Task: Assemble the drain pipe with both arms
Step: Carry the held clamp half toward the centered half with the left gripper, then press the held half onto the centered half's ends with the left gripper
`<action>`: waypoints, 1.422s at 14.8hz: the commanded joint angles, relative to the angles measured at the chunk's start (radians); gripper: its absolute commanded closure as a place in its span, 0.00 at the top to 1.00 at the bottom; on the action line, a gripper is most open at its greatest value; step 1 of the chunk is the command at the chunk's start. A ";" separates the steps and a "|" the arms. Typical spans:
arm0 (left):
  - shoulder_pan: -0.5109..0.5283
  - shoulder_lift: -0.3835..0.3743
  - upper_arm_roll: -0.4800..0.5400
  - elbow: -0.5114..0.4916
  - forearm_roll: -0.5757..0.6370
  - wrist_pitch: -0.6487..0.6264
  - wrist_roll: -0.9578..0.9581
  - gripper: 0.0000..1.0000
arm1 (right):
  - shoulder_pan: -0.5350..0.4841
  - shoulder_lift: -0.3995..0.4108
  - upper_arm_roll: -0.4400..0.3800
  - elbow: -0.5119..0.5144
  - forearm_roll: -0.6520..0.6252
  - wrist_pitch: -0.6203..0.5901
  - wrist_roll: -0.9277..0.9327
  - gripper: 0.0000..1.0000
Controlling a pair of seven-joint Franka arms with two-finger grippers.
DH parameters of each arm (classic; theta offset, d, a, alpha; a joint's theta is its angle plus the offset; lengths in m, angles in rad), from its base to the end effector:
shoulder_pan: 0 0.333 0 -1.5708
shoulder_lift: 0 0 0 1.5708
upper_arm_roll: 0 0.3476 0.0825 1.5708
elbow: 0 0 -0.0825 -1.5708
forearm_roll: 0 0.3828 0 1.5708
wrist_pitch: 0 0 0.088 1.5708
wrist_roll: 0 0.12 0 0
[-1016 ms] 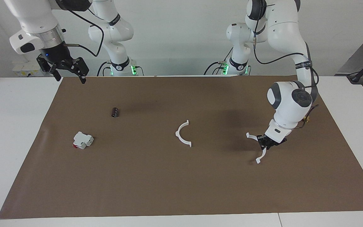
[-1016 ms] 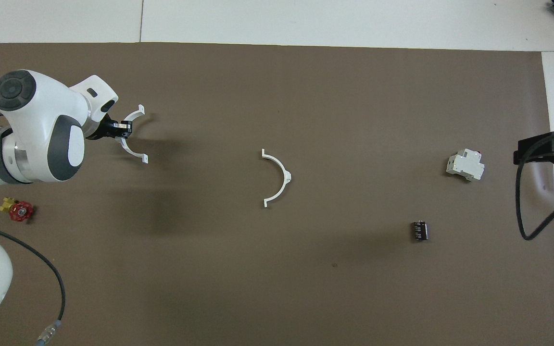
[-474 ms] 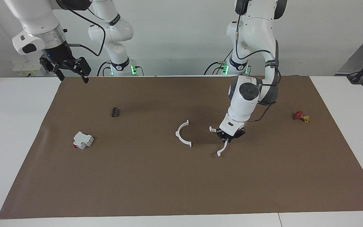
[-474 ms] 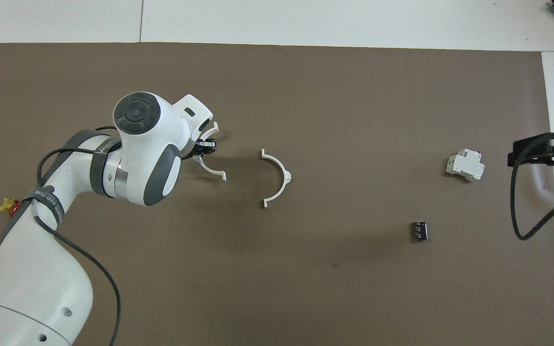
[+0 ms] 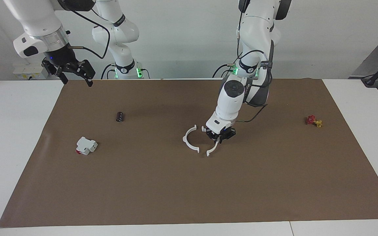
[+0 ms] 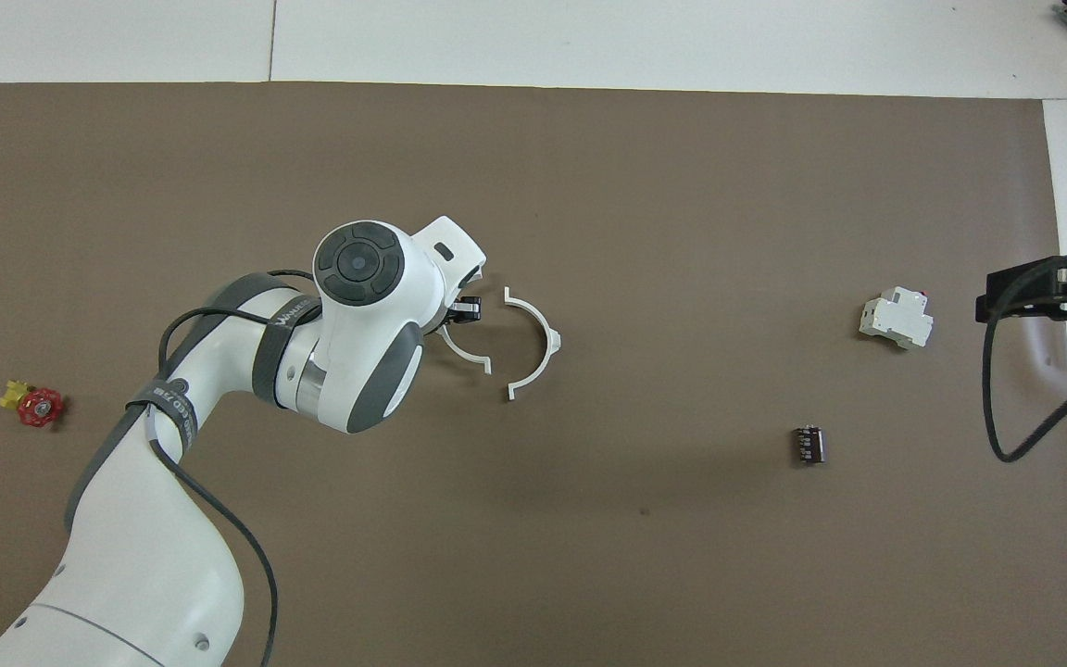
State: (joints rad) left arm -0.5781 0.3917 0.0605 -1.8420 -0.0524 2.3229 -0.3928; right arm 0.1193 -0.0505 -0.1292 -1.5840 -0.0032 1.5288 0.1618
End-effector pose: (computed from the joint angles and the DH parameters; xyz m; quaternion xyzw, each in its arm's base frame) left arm 0.5711 -0.3305 0.3410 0.9978 -0.0481 0.0367 0.0274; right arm 0.5318 -0.0077 0.6604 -0.9963 0.0857 0.0027 0.0015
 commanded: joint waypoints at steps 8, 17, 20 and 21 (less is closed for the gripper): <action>-0.042 0.001 0.015 -0.071 0.023 0.133 -0.017 0.00 | -0.004 -0.009 -0.001 -0.010 0.022 -0.002 0.004 1.00; -0.072 -0.007 0.015 -0.105 0.023 0.133 -0.018 0.00 | -0.004 -0.009 -0.001 -0.008 0.022 -0.002 0.004 1.00; -0.078 -0.010 0.015 -0.117 0.023 0.131 -0.018 0.00 | -0.004 -0.009 -0.001 -0.010 0.022 -0.002 0.004 1.00; -0.078 -0.011 0.016 -0.120 0.023 0.131 -0.018 0.00 | -0.004 -0.009 -0.001 -0.010 0.022 -0.004 0.004 1.00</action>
State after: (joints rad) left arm -0.6292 0.4007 0.0606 -1.9166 -0.0490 2.4359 -0.3930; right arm 0.1193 -0.0505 -0.1292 -1.5840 -0.0026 1.5288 0.1618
